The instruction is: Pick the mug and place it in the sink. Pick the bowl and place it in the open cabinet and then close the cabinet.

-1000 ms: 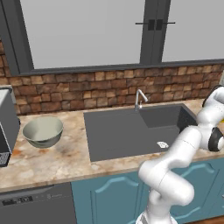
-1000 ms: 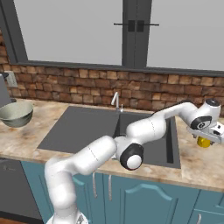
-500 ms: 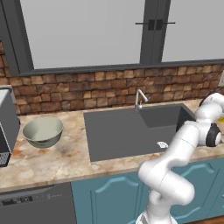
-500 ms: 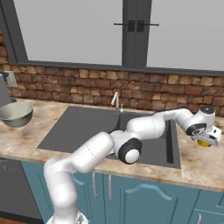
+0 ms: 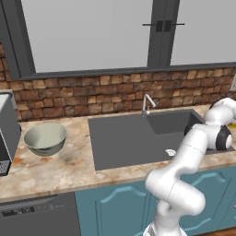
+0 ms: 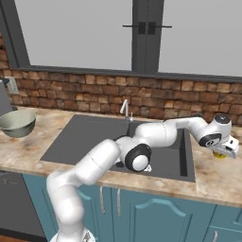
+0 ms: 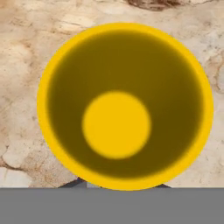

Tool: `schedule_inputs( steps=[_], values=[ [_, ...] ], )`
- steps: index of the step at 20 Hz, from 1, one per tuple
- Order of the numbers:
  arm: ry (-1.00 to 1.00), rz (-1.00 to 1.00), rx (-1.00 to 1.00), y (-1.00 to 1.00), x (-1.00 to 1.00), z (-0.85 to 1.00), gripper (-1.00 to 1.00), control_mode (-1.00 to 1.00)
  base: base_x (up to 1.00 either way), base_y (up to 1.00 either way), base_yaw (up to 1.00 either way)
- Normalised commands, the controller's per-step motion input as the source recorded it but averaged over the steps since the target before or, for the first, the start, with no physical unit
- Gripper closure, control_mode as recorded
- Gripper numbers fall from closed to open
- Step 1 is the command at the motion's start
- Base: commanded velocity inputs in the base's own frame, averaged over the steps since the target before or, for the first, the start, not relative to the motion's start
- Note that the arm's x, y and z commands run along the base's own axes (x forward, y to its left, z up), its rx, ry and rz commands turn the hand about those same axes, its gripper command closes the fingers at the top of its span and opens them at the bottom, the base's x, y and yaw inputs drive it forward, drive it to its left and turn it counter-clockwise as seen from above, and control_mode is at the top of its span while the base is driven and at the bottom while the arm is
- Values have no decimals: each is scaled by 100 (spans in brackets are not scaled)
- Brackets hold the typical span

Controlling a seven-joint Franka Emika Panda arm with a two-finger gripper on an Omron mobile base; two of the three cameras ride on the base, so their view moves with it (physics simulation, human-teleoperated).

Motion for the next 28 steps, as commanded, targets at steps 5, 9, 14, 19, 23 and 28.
schedule_inputs(
  steps=[5,9,14,19,23,28],
  values=[
    [0,2,0,4,-6,11,100,-100,0,0,0],
    [0,16,-3,31,-29,27,100,-100,0,0,0],
    [-7,23,-7,64,-14,0,100,-100,0,0,0],
    [-8,27,-10,97,-63,5,100,-100,0,0,0],
    [-2,29,-16,100,-76,0,100,-100,0,0,0],
    [0,19,-10,99,-12,43,100,-100,0,0,0]
  ],
)
